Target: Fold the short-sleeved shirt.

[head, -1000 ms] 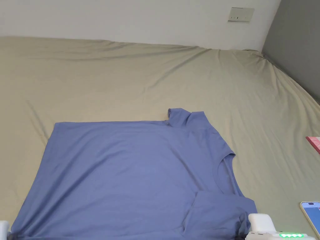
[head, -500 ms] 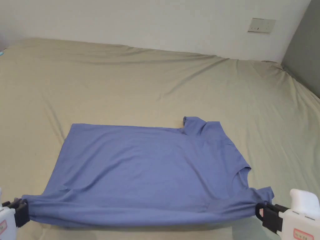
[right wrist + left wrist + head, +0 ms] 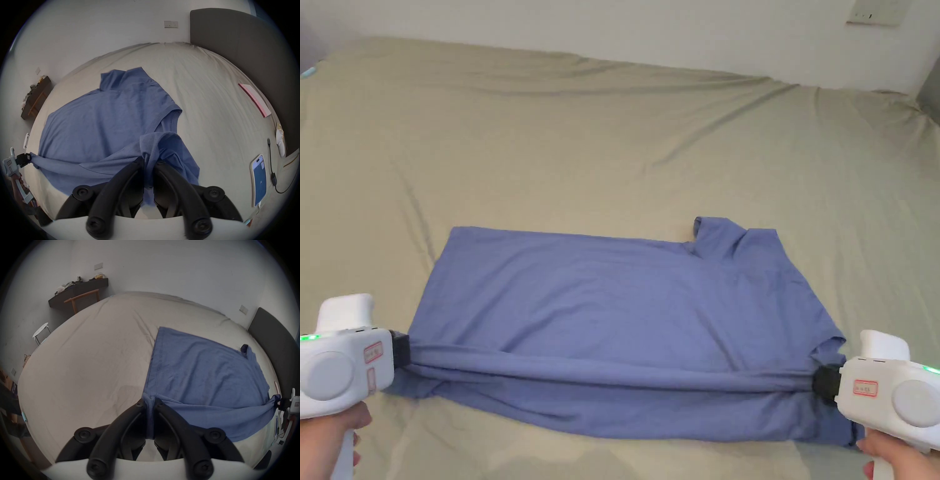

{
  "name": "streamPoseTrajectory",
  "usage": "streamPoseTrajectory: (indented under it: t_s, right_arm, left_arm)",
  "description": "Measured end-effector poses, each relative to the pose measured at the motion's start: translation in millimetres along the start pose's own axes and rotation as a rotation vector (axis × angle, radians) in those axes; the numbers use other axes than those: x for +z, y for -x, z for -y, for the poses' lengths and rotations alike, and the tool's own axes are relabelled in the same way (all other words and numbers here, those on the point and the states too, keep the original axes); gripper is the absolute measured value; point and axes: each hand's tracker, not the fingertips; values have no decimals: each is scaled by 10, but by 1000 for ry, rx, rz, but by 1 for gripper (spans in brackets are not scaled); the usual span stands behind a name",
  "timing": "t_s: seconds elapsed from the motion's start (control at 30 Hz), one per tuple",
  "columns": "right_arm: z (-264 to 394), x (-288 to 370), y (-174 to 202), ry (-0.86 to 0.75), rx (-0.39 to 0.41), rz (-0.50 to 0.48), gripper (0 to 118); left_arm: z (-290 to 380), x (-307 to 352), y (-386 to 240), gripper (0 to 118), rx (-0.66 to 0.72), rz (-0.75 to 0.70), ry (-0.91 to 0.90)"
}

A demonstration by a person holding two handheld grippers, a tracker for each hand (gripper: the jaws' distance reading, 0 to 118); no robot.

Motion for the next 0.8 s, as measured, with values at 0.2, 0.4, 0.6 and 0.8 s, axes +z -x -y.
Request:
streamPoseTrajectory:
  t_s: [0.2, 0.4, 0.6, 0.8]
  right_arm:
    - [-151, -212, 126, -2, -10, 9, 12]
    - [-147, -298, 173, -20, -2, 48, 12]
    - [-296, -254, 123, -94, -20, 160, 81]
    - [-636, 660, 287, -369, 111, 128, 105]
  left_arm:
    - [-82, -237, -51, 5, -3, -5, 24]
    - [-114, -373, -51, 5, 8, 8, 24]
    - [-261, -346, -35, 59, -5, 14, 12]
    - [-567, 646, -122, 113, -96, 49, -360]
